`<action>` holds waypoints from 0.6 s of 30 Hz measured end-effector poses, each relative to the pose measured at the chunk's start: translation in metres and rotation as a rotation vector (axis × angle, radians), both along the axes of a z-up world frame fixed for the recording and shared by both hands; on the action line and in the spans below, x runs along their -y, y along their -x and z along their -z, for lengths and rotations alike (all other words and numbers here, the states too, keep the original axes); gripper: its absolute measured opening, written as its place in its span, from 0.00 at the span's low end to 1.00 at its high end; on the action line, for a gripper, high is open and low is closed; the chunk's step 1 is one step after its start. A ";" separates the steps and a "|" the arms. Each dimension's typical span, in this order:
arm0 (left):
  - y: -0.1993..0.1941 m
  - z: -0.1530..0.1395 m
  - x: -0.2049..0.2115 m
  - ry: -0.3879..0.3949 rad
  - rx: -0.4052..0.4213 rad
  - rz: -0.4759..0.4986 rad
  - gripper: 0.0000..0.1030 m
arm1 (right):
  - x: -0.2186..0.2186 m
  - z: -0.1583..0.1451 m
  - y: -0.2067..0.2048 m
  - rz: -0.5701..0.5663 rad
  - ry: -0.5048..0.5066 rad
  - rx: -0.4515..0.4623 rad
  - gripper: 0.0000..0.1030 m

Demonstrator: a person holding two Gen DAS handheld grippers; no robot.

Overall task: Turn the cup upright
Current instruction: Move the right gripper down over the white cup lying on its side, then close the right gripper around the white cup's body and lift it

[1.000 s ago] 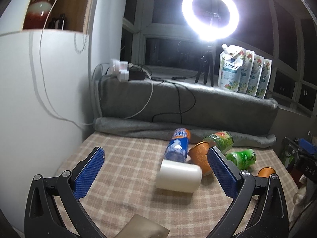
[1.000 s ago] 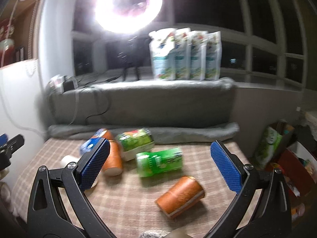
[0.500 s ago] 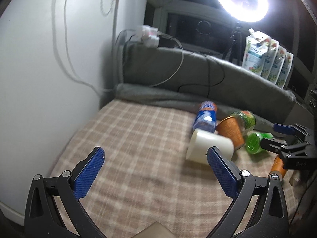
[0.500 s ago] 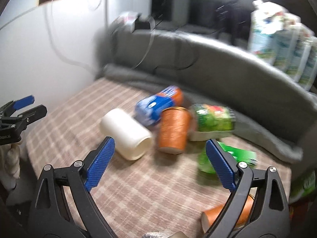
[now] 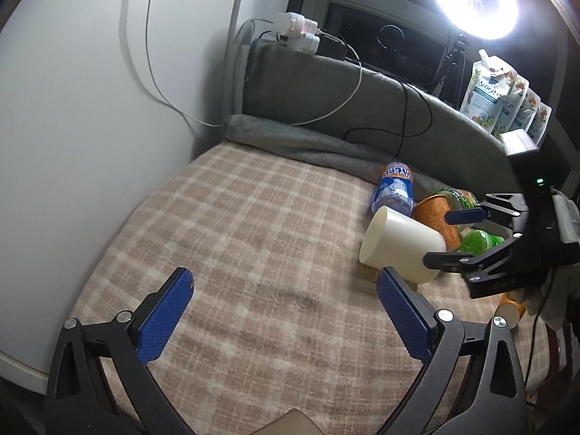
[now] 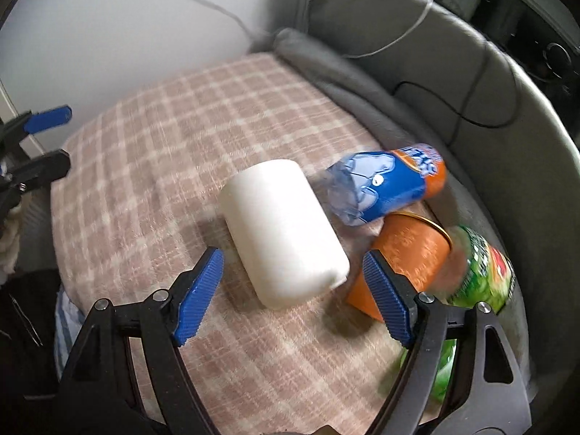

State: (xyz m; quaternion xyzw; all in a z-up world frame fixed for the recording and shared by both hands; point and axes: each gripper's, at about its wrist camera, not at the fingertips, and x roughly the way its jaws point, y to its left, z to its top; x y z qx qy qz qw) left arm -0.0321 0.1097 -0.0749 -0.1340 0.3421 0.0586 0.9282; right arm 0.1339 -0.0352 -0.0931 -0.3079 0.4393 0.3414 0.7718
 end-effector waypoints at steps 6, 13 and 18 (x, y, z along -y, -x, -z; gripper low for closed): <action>-0.002 0.003 -0.002 0.022 -0.007 0.008 0.95 | -0.016 0.016 -0.006 -0.038 0.068 -0.023 0.80; -0.001 0.004 -0.008 0.026 -0.007 -0.007 0.92 | -0.030 0.028 -0.006 -0.070 0.131 -0.007 0.80; 0.001 0.004 -0.010 0.024 -0.004 -0.011 0.90 | -0.032 0.028 -0.005 -0.064 0.135 -0.003 0.79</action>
